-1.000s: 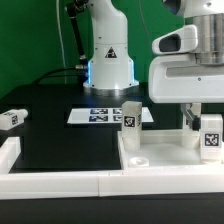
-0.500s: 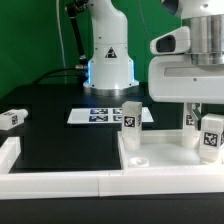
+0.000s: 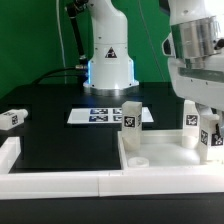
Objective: Assemble square table
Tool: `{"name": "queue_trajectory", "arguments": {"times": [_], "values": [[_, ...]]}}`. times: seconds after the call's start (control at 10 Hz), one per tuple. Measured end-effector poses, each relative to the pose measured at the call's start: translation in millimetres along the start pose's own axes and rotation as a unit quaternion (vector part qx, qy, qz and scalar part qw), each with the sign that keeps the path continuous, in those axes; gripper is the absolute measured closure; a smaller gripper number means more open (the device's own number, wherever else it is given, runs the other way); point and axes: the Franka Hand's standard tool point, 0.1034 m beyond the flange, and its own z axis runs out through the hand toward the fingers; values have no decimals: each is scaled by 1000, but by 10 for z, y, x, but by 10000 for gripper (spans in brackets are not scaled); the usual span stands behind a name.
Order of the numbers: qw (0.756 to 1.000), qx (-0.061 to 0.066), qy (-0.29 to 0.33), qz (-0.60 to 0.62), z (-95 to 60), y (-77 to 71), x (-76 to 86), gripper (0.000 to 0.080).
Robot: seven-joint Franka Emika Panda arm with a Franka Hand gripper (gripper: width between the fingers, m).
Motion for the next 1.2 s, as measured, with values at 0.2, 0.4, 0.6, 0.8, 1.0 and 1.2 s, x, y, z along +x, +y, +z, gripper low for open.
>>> {"name": "queue_trajectory", "arguments": {"times": [0.2,0.4,0.6,0.8,1.0,1.2], "values": [[999,15,-10,47,-1,11,74,504],[1000,15,-4,-2,7,7,62,431],[979,30,28,-198,24,-36,-13,250],[961,27,30,-275,26,-25,-17,156],[938,22,35,-344,26,-25,0,151],[843,-17,36,-536,29,3,17,151]]}}
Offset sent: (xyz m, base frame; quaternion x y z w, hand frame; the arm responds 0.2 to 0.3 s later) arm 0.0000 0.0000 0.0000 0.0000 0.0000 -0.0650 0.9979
